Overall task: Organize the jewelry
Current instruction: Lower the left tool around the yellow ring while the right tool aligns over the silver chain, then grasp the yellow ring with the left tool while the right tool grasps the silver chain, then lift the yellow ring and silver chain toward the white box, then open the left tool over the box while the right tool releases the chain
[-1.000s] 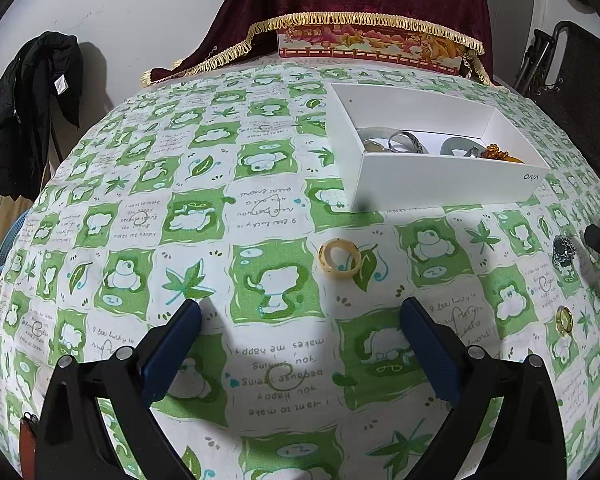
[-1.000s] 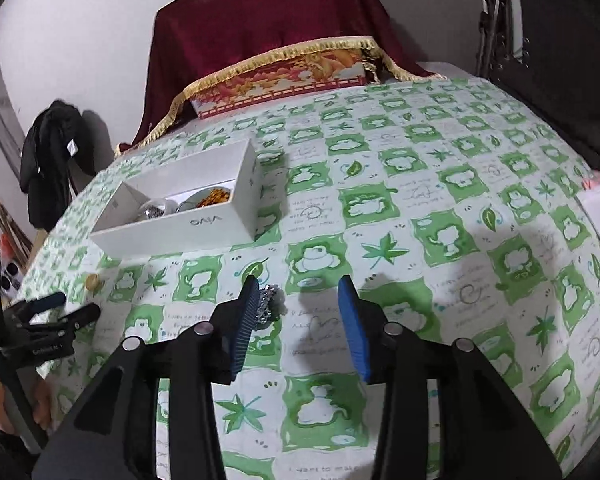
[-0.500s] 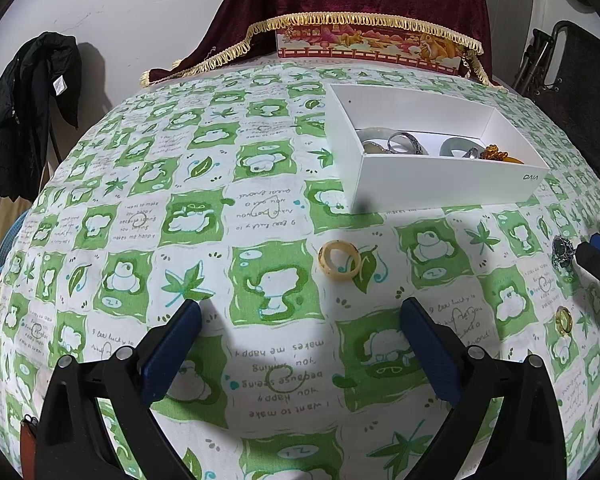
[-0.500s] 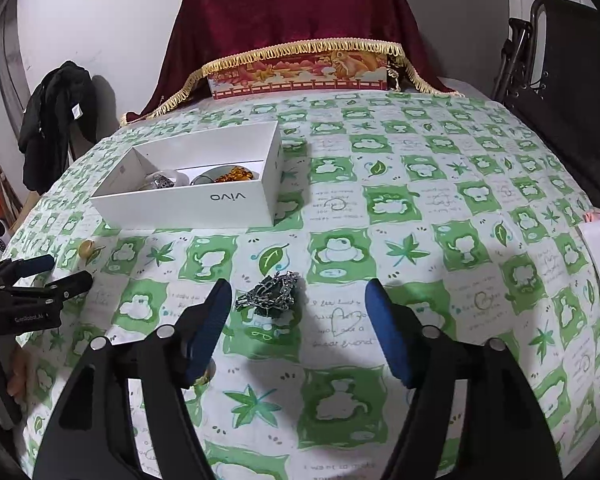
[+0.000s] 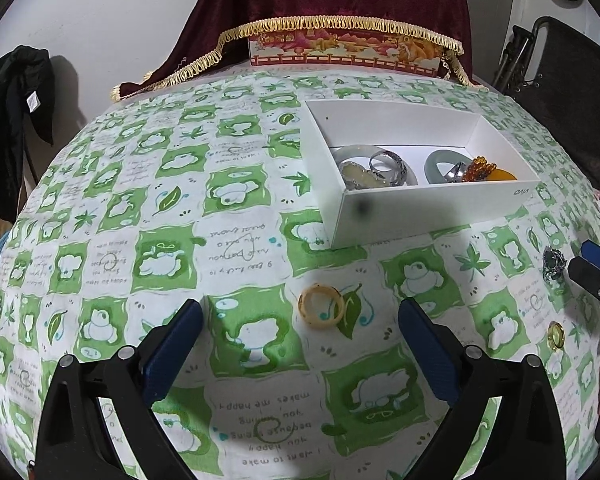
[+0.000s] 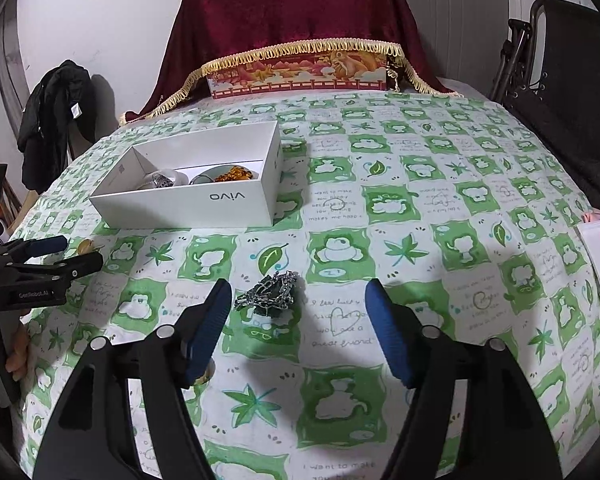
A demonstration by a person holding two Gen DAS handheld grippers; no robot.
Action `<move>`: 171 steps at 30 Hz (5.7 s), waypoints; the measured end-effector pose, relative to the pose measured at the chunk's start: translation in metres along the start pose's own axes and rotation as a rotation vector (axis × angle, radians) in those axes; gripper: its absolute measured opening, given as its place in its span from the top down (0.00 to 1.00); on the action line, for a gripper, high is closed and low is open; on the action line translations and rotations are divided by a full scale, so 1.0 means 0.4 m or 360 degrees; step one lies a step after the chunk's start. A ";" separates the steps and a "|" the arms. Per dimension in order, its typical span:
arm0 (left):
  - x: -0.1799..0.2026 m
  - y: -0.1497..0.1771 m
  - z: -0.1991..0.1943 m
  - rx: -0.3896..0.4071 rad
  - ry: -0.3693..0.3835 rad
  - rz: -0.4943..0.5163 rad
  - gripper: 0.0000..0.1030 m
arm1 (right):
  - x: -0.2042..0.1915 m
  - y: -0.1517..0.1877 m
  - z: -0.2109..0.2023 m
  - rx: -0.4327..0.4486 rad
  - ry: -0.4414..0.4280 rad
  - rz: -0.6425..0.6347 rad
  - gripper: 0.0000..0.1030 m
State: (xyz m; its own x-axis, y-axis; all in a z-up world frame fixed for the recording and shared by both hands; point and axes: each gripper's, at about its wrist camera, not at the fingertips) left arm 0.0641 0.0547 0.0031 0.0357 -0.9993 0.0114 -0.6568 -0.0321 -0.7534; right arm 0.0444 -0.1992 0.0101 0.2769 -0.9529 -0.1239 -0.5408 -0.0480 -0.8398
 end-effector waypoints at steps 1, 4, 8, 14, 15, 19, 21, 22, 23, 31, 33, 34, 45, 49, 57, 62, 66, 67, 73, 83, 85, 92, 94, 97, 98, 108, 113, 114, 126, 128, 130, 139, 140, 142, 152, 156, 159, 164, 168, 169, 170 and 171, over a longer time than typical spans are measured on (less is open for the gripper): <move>-0.001 -0.002 0.003 -0.0005 -0.0001 0.0005 0.04 | 0.000 0.000 0.000 -0.0001 0.0000 -0.0002 0.35; 0.003 -0.003 0.008 -0.0013 -0.0012 0.0023 0.04 | -0.001 0.001 0.000 0.0000 0.0000 0.0000 0.35; 0.002 -0.002 0.006 -0.0010 -0.0014 0.0026 0.04 | -0.004 0.003 0.000 -0.0004 -0.0005 -0.0006 0.35; 0.009 0.000 0.002 -0.0006 -0.0030 0.0050 0.04 | -0.034 0.013 0.014 -0.0072 -0.0049 -0.0078 0.35; 0.010 0.000 0.002 -0.0006 -0.0033 0.0052 0.03 | -0.038 0.015 0.016 -0.0079 -0.0051 -0.0090 0.35; 0.012 0.003 -0.002 -0.0008 -0.0031 0.0045 0.03 | -0.038 0.017 0.023 -0.0100 -0.0049 -0.0092 0.35; 0.012 0.003 -0.002 -0.0007 -0.0032 0.0045 0.03 | -0.035 0.017 0.025 -0.0105 -0.0044 -0.0079 0.35; 0.011 0.003 -0.002 -0.0007 -0.0032 0.0046 0.03 | -0.033 0.016 0.025 -0.0103 -0.0044 -0.0074 0.38; 0.011 0.003 -0.002 -0.0007 -0.0032 0.0045 0.03 | -0.030 0.014 0.027 -0.0101 -0.0045 -0.0069 0.41; 0.012 0.002 -0.004 0.0009 -0.0022 0.0050 0.04 | -0.040 0.017 0.034 -0.0126 -0.0060 -0.0084 0.50; 0.013 0.001 -0.007 0.0021 -0.0001 0.0046 0.10 | -0.042 0.019 0.042 -0.0150 -0.0078 -0.0085 0.57; 0.013 0.000 -0.007 0.0023 0.0007 0.0046 0.13 | -0.042 0.019 0.045 -0.0159 -0.0082 -0.0082 0.60; 0.023 -0.013 -0.009 0.0053 0.0087 0.0068 0.37 | -0.034 0.019 0.046 -0.0158 -0.0110 -0.0043 0.62; 0.025 -0.013 -0.013 0.0062 0.0100 0.0067 0.49 | -0.034 0.018 0.046 -0.0158 -0.0111 -0.0040 0.62; 0.038 -0.001 -0.031 0.0073 0.0121 0.0095 0.77 | -0.040 0.019 0.044 -0.0151 -0.0141 -0.0058 0.79; 0.045 0.004 -0.043 0.0082 0.0159 0.0075 0.79 | -0.044 0.017 0.042 -0.0148 -0.0156 -0.0053 0.79; 0.062 0.009 -0.059 0.0107 0.0185 0.0097 0.79 | -0.049 0.016 0.035 -0.0128 -0.0165 -0.0059 0.82; 0.067 0.009 -0.064 0.0118 0.0187 0.0107 0.79 | -0.051 0.015 0.032 -0.0118 -0.0175 -0.0060 0.87; 0.068 0.008 -0.076 0.0146 0.0192 0.0100 0.79 | -0.061 0.015 0.027 -0.0109 -0.0176 -0.0083 0.87; 0.073 0.009 -0.083 0.0148 0.0199 0.0111 0.79 | -0.073 0.015 0.034 -0.0124 -0.0162 -0.0115 0.62; 0.075 0.009 -0.085 0.0150 0.0201 0.0109 0.79 | -0.082 0.014 0.032 -0.0113 -0.0176 -0.0133 0.53; 0.080 0.009 -0.083 0.0140 0.0204 0.0104 0.79 | -0.099 0.003 0.072 -0.0166 -0.0230 -0.0142 0.74; 0.080 0.010 -0.082 0.0141 0.0204 0.0102 0.79 | -0.096 0.003 0.068 -0.0153 -0.0236 -0.0133 0.76; 0.079 0.010 -0.083 0.0143 0.0204 0.0105 0.79 | -0.095 0.004 0.055 -0.0114 -0.0245 -0.0130 0.77; 0.080 0.010 -0.084 0.0147 0.0206 0.0106 0.79 | -0.095 0.003 0.051 -0.0106 -0.0247 -0.0130 0.77; 0.080 0.006 -0.100 0.0188 0.0213 0.0102 0.79 | -0.101 -0.006 0.008 0.0022 -0.0231 -0.0154 0.77; 0.076 0.002 -0.111 0.0219 0.0216 0.0090 0.79 | -0.098 -0.013 -0.004 0.0061 -0.0225 -0.0147 0.77; 0.075 0.001 -0.113 0.0226 0.0219 0.0086 0.79 | -0.096 -0.013 -0.007 0.0068 -0.0224 -0.0140 0.77; 0.069 -0.032 -0.155 0.0336 0.0225 0.0036 0.79 | -0.060 -0.057 -0.044 0.0150 -0.0284 0.0038 0.77; 0.067 -0.052 -0.159 0.0343 0.0243 0.0021 0.79 | -0.055 -0.085 -0.049 0.0168 -0.0311 0.0080 0.77; 0.070 -0.078 -0.163 0.0364 0.0242 0.0037 0.79 | -0.057 -0.118 -0.054 0.0198 -0.0330 0.0093 0.77; 0.058 -0.221 -0.122 0.0422 0.0300 -0.0025 0.79 | -0.103 -0.288 -0.016 0.0291 -0.0458 0.0120 0.77; 0.055 -0.232 -0.110 0.0419 0.0300 -0.0036 0.79 | -0.103 -0.294 -0.003 0.0277 -0.0472 0.0134 0.77; 0.051 -0.249 -0.082 0.0399 0.0303 -0.0053 0.79 | -0.104 -0.299 0.034 0.0231 -0.0510 0.0174 0.77; 0.043 -0.223 0.070 0.0203 0.0311 -0.0078 0.79 | -0.100 -0.242 0.212 0.0028 -0.0427 0.0170 0.77; 0.042 -0.215 0.091 0.0178 0.0334 -0.0082 0.79 | -0.090 -0.232 0.243 -0.0021 -0.0445 0.0194 0.75; 0.040 -0.211 0.092 0.0177 0.0326 -0.0082 0.73 | -0.086 -0.227 0.248 -0.0029 -0.0450 0.0203 0.75; 0.036 -0.216 0.072 0.0218 0.0309 -0.0094 0.56 | -0.083 -0.231 0.235 0.0004 -0.0443 0.0207 0.74; 0.024 -0.220 0.038 0.0278 0.0299 -0.0113 0.48 | -0.081 -0.236 0.223 0.0041 -0.0418 0.0205 0.69; 0.020 -0.222 0.029 0.0297 0.0286 -0.0116 0.43 | -0.082 -0.238 0.218 0.0057 -0.0410 0.0199 0.67; 0.016 -0.224 0.020 0.0316 0.0269 -0.0120 0.34 | -0.082 -0.238 0.215 0.0066 -0.0407 0.0196 0.66; 0.011 -0.227 0.013 0.0336 0.0247 -0.0127 0.31 | -0.083 -0.239 0.211 0.0076 -0.0404 0.0192 0.65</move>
State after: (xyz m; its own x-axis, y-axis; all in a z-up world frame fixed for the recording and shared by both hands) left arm 0.1277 0.0533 0.0680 -0.0455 -0.9853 0.1648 -0.4842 -0.1225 -0.8663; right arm 0.1539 -0.1378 0.0499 0.4059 -0.8452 -0.3476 -0.5456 0.0810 -0.8341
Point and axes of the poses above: each gripper's, at about its wrist camera, not at the fingertips, and z roughly the way its jaws point, x to its right, y to its underside, and after that the axes turned 13 degrees about x, right-handed
